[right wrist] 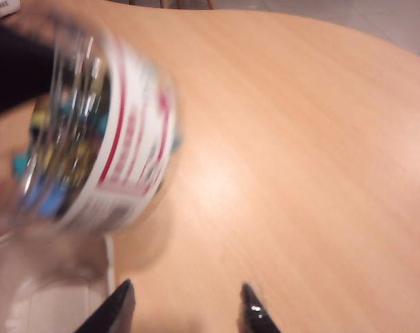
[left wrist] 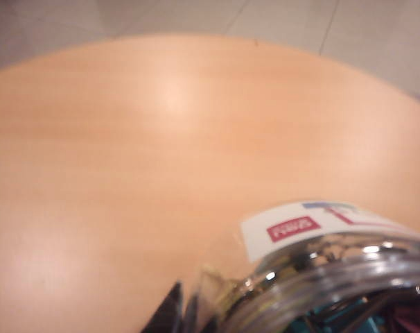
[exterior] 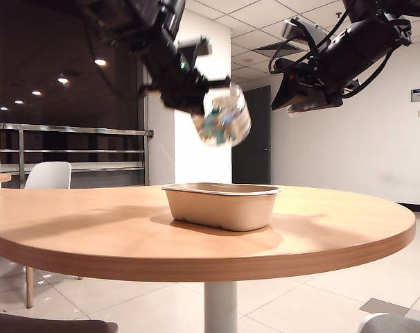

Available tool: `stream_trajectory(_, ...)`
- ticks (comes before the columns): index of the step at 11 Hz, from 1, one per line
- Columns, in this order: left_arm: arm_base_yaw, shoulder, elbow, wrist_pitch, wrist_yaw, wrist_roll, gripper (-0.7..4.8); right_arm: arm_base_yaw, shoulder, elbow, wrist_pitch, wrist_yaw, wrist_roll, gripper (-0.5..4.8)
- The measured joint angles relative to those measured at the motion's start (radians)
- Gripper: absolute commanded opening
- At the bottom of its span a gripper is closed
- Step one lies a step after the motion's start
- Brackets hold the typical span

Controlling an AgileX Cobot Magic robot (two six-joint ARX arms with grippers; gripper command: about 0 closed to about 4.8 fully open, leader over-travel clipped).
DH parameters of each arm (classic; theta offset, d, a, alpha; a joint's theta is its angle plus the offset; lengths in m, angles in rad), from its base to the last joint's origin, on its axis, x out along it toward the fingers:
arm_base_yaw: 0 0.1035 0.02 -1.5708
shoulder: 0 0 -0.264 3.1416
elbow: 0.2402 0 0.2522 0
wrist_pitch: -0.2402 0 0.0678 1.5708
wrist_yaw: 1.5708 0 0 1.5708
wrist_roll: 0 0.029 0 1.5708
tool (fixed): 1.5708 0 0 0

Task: Pick up the box filled with clips, pour some clips from it into the rectangular paper box, and then put the clip box back on the table.

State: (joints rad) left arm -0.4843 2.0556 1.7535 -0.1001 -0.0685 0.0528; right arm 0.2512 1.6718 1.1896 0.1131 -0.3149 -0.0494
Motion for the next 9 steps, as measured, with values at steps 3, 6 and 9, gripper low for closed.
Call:
stream_trajectory(3, -0.004, -0.059, -0.136, 0.065, -0.004, 0.001, -0.06, -0.006, 0.000, 0.000, 0.002, 0.001, 0.000, 1.65)
stream_trajectory(6, -0.066, -0.164, -0.516, 0.505, -0.136, 0.001, -0.06, -0.006, 0.000, 0.000, 0.008, 0.000, 0.000, 1.66)
stream_trajectory(9, -0.083, -0.105, -0.634, 0.839, -0.180, 0.001, -0.06, -0.005, 0.000, 0.000, 0.051, -0.016, 0.000, 1.66)
